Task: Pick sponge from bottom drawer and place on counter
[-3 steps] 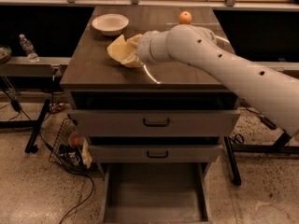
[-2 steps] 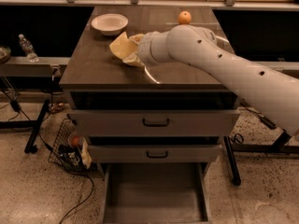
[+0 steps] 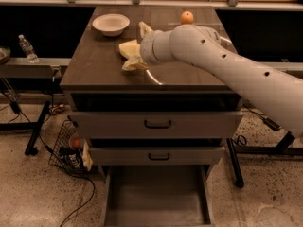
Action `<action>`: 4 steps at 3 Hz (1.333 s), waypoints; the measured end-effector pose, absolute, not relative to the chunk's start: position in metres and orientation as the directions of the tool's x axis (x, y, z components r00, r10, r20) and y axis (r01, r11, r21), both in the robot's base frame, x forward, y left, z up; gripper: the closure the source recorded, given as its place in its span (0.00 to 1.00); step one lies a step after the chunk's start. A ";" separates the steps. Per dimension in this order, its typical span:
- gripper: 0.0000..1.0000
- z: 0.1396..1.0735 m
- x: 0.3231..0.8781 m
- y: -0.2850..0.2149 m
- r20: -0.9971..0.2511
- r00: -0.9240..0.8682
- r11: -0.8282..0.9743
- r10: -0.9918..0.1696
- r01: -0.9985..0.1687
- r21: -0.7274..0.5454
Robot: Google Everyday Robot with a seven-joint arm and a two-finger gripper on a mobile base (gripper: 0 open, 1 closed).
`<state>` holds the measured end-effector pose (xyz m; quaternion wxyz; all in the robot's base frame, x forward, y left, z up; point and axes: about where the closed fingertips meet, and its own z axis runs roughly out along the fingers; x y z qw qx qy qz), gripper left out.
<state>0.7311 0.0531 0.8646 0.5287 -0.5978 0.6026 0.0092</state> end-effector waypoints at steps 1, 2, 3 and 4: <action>0.00 0.866 0.731 0.052 -0.649 0.274 0.287 -0.710 -0.729 -0.622; 0.11 0.867 0.731 0.052 -0.649 0.274 0.287 -0.710 -0.729 -0.622; 0.34 0.868 0.731 0.052 -0.649 0.274 0.287 -0.710 -0.729 -0.622; 0.32 0.945 0.710 0.012 -0.654 0.312 0.365 -0.689 -0.630 -0.685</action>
Offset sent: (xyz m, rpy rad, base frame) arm -0.0380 -0.1440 0.1955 0.2706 -0.3091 -0.2092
